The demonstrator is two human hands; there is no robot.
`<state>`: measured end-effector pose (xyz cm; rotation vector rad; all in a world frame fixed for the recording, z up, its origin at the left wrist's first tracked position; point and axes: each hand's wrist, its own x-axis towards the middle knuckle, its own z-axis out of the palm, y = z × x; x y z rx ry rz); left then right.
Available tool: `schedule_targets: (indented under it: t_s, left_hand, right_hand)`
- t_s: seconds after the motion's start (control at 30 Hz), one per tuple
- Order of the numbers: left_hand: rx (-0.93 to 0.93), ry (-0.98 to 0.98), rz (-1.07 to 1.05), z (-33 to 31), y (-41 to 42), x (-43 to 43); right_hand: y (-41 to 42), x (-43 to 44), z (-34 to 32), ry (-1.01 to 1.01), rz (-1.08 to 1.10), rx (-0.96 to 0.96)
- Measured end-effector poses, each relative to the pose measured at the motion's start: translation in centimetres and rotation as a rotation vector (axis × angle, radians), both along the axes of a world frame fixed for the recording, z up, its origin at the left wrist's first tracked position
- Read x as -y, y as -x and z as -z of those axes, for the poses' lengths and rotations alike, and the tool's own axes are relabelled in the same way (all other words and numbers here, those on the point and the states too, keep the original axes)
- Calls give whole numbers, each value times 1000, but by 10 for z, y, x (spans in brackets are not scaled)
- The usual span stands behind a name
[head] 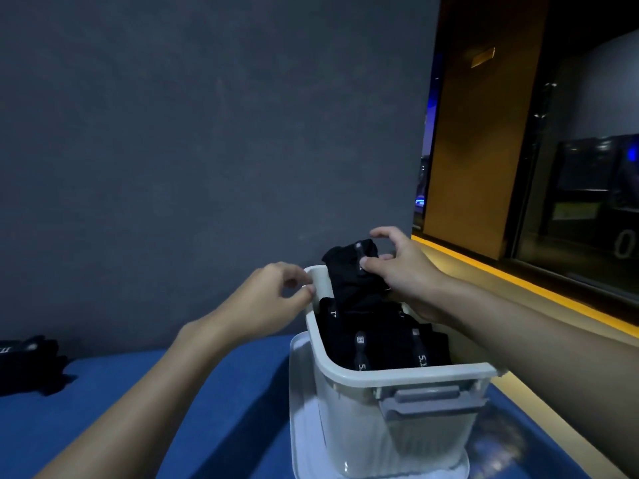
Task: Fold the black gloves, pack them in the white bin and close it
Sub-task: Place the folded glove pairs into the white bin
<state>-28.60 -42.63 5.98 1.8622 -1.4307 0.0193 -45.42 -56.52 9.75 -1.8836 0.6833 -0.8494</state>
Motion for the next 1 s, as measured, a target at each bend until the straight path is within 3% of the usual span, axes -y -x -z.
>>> schedule_targets:
  t_s: [0.23, 0.43, 0.7, 1.0]
  left_hand:
    - [54, -17, 67, 3, -11, -2]
    - [48, 10, 104, 5, -16, 2]
    - [14, 21, 143, 6, -18, 1]
    - [9, 2, 182, 6, -15, -6]
  right_hand:
    - [-20, 8, 22, 131, -16, -107]
    - [-18, 11, 31, 326, 20, -422]
    - [-13, 18, 39, 343, 13, -594]
    - [-11, 12, 35, 426, 11, -530]
